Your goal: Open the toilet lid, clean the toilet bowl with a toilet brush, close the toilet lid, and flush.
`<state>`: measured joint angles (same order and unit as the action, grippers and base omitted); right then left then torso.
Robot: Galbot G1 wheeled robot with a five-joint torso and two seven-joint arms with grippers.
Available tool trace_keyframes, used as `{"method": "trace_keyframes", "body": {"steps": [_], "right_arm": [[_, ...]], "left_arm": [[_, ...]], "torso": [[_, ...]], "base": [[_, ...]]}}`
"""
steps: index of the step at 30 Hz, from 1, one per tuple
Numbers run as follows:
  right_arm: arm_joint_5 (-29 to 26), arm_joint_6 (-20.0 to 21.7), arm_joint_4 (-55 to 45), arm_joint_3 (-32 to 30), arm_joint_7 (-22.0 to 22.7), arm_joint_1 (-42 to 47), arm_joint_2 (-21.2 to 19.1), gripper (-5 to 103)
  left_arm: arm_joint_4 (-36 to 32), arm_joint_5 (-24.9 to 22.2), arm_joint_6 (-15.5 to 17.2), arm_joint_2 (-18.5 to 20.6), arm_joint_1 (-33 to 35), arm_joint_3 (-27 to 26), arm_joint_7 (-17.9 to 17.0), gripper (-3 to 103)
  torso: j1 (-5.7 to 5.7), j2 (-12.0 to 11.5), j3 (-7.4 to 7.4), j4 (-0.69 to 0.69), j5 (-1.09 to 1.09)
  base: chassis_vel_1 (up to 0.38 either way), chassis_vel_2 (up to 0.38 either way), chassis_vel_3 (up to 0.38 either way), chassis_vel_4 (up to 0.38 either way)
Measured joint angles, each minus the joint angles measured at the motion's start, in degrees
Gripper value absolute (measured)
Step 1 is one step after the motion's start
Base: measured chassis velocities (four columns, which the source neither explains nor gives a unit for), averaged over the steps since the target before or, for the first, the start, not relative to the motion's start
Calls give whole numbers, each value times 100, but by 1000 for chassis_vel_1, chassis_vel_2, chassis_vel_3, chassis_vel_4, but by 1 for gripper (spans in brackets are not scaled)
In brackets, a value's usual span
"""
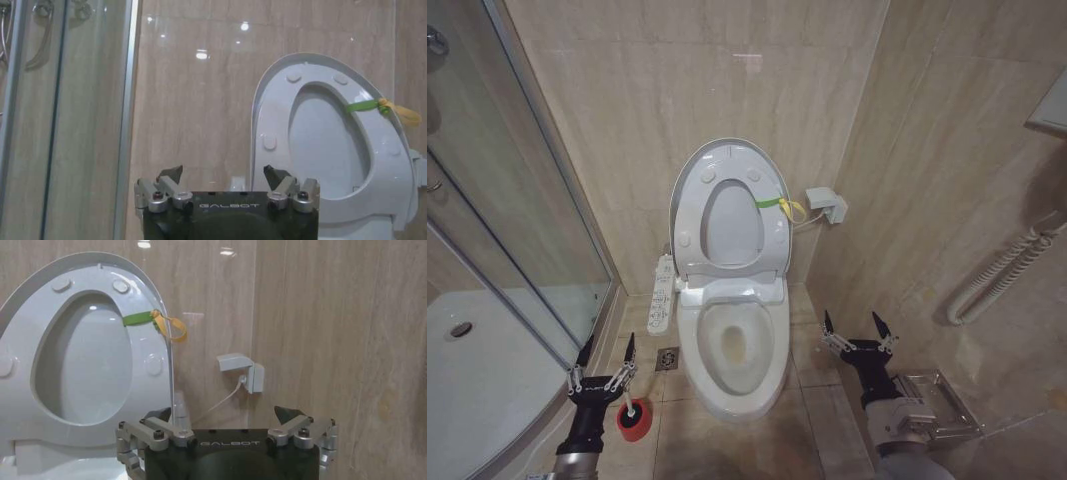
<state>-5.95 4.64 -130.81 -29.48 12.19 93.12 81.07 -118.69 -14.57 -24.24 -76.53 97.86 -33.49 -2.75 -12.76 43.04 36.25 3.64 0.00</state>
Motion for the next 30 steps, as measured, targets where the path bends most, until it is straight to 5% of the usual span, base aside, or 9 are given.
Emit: {"method": "trace_keyframes", "body": {"steps": [21, 22, 30], "right_arm": [[0, 0, 0, 0, 0, 0, 0, 100], [0, 0, 0, 0, 0, 0, 0, 100], [0, 0, 0, 0, 0, 0, 0, 100]], "left_arm": [[-251, 40, 261, -43, 201, 131, -231, 83], [-250, 23, 261, -45, 196, 129, -232, 93], [-222, 154, 334, -43, 201, 99, -394, 94]], "torso": [[0, 0, 0, 0, -1], [0, 0, 0, 0, -1], [0, 0, 0, 0, -1]], "base": [[0, 0, 0, 0], [0, 0, 0, 0], [0, 0, 0, 0]]}}
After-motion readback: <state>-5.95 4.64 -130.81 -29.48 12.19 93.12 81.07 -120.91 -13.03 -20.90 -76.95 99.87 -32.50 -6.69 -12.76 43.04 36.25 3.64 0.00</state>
